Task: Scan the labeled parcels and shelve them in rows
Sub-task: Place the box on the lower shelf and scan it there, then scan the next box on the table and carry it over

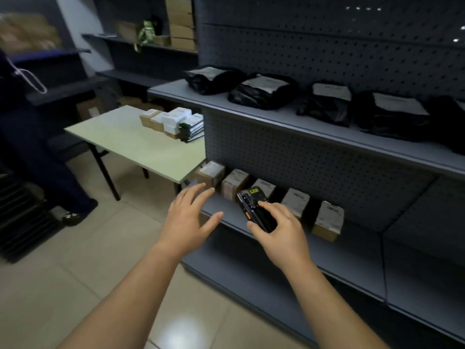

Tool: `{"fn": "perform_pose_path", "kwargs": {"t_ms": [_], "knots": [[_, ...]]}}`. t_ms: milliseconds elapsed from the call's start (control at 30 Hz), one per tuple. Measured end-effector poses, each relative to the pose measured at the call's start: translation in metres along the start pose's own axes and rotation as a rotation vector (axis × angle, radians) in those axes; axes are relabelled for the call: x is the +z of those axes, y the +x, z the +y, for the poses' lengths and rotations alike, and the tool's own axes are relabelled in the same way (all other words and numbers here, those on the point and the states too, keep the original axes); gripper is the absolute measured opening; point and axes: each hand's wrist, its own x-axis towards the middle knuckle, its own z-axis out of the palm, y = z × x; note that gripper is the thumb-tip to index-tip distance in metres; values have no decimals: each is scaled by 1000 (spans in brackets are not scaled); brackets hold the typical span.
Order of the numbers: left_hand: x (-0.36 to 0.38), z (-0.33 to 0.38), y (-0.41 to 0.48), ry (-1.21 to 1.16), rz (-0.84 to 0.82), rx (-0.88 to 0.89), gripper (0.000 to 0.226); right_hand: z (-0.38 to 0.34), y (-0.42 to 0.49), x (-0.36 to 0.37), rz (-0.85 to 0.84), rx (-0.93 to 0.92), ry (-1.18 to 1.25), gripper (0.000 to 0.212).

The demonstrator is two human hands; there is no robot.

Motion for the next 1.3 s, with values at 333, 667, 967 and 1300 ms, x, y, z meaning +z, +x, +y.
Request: {"fn": "perform_pose_path", "kwargs": {"t_ms": [333,667,967,1300], "knots": [[-115,-201,-14,50,107,-254,61,-164,57,168,-144,-112,69,53],[-193,-373,54,143,188,-387,70,-270,198,342,-225,-250,178,53],[-227,-521,139,168,216,-461,65,-356,314,463,-281,-330,201,50],[-197,-678,332,32,43,-189,72,-373,458,546,-47,-62,41,51]]}}
